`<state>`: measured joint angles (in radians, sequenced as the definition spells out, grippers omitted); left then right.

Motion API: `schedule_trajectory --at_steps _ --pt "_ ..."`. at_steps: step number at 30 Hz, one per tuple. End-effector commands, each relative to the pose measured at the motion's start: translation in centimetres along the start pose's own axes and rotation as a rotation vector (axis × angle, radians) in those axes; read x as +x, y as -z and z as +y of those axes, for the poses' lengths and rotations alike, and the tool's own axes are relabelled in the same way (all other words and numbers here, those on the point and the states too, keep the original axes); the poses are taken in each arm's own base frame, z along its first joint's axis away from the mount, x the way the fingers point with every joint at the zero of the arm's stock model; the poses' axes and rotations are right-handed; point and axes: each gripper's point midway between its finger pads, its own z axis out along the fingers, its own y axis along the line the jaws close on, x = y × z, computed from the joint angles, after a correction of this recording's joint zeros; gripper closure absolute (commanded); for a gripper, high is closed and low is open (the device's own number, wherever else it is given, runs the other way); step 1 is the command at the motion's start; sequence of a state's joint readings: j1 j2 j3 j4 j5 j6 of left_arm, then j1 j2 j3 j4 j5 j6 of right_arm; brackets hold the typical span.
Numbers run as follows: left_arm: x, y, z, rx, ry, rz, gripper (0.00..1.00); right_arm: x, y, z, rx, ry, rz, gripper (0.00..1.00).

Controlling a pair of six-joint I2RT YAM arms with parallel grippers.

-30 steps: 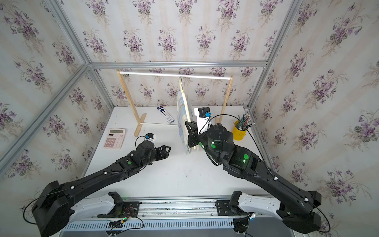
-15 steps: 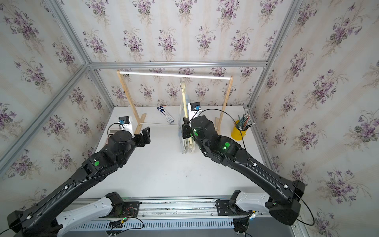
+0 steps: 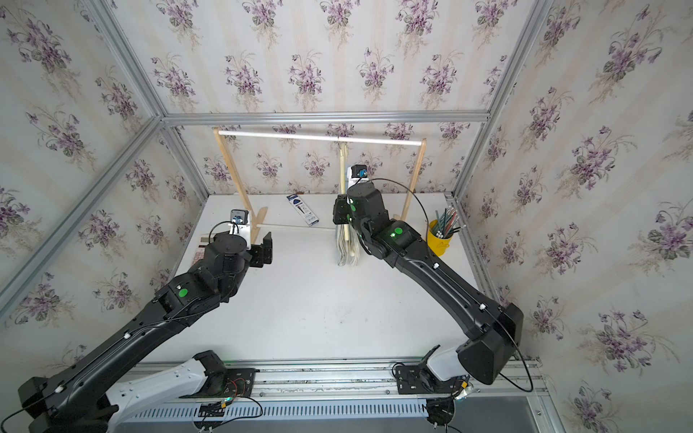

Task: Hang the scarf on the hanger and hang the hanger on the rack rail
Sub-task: Place the hanger at the clothesline.

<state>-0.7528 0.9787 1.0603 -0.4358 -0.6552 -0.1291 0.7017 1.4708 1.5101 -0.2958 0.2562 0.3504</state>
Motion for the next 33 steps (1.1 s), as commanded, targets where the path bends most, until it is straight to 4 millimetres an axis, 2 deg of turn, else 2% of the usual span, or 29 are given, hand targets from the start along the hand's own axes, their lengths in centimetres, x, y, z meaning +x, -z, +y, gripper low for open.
schedule_trajectory --at_steps 1,9,13,19,25,26,29,32,33 --pt "-1.3 0.0 0.5 -0.028 -0.006 -0.046 0.08 -3.3 -1.1 1.1 -0.076 -0.046 -0.097 1.0" --pt "-1.7 -0.2 0.5 -0.031 -0.019 -0.054 0.08 -4.5 -4.5 -0.8 -0.078 -0.075 -0.098 1.0" --pt "-1.5 -0.4 0.2 -0.02 -0.022 -0.052 0.08 -3.9 -5.8 -1.7 -0.078 -0.088 -0.083 1.0" --pt "-1.1 -0.6 -0.2 0.0 -0.012 -0.042 0.08 -1.9 -6.2 -1.7 -0.105 -0.106 -0.05 1.0" --pt "-0.9 -0.5 -0.2 0.007 -0.001 -0.037 0.08 0.0 -5.4 -2.3 -0.113 -0.128 -0.028 1.0" --pt "-0.9 -0.4 -0.2 0.007 0.001 -0.036 0.08 0.2 -5.3 -2.4 -0.112 -0.131 -0.026 0.92" --pt "-0.8 -0.4 -0.2 0.009 0.006 -0.034 0.08 0.8 -4.6 -2.4 -0.122 -0.13 -0.018 0.44" --pt "-0.7 -0.4 -0.1 0.006 0.005 -0.025 0.08 1.3 -3.9 -2.6 -0.121 -0.121 -0.011 0.1" --pt "-0.6 -0.4 0.0 0.002 0.003 -0.021 0.08 1.3 -3.5 -2.6 -0.12 -0.116 -0.012 0.01"
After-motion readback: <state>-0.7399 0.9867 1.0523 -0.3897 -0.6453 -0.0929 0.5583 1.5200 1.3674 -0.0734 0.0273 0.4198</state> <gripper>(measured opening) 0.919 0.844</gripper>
